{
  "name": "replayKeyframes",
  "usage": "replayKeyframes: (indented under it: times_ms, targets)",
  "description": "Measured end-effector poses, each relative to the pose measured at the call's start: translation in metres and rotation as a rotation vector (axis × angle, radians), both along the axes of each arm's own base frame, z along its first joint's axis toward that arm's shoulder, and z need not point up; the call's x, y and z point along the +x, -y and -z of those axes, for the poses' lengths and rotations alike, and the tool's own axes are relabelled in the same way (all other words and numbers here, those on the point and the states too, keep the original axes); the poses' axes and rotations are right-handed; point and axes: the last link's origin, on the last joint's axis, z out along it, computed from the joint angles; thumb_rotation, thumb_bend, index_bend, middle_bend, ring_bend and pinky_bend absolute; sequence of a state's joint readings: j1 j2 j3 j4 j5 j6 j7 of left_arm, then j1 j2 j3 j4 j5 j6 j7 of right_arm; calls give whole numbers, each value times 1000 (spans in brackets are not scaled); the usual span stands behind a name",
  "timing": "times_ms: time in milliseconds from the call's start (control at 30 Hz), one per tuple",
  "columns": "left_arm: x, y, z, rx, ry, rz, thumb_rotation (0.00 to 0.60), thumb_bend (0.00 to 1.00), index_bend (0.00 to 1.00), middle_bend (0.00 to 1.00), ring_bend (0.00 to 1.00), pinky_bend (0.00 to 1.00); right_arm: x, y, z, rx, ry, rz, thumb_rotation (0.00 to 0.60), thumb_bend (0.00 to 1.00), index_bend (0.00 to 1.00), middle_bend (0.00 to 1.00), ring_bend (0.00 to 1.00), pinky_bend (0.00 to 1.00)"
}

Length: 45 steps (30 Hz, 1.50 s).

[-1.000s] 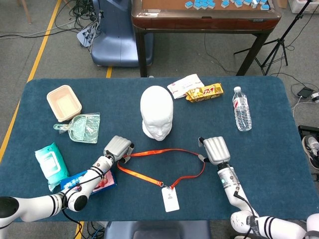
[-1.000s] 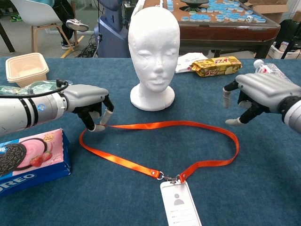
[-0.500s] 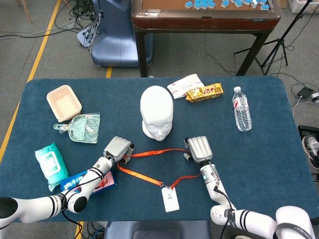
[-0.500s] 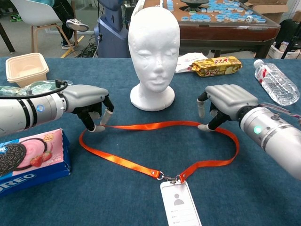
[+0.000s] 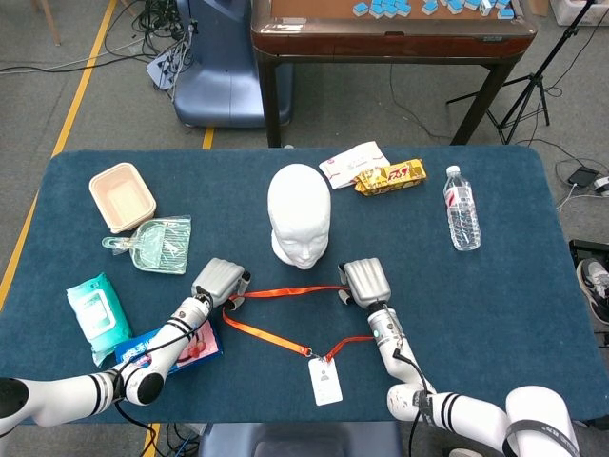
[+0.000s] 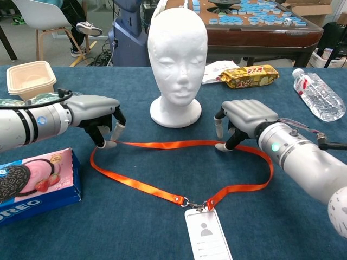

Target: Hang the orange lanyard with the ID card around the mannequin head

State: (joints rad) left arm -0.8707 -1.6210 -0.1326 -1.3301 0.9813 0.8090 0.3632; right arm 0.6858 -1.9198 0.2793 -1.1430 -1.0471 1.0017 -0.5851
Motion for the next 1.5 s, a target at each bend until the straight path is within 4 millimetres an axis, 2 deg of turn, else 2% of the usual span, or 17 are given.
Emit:
replayKeyframes:
  times_ms: [433, 1167, 1333, 1500]
  targets:
    - [-6, 0, 2, -9, -2, -17, 600, 305, 621, 971, 945, 831, 0, 1, 4, 50, -21, 10, 600, 274, 576, 1000, 1000, 1000]
    - [-9, 3, 2, -12, -12, -26, 600, 305, 619, 971, 946, 831, -6, -2, 1, 64, -21, 16, 600, 455, 595, 1000, 1000, 1000]
    - [-6, 7, -3, -11, 4, -13, 600, 305, 618, 971, 945, 831, -3, -5, -6, 70, 5, -2, 600, 457, 598, 1000, 1000, 1000]
    - [6, 14, -20, 6, 50, 31, 600, 306, 618, 971, 945, 831, 10, -13, -25, 75, 80, -55, 600, 465, 598, 1000, 1000, 1000]
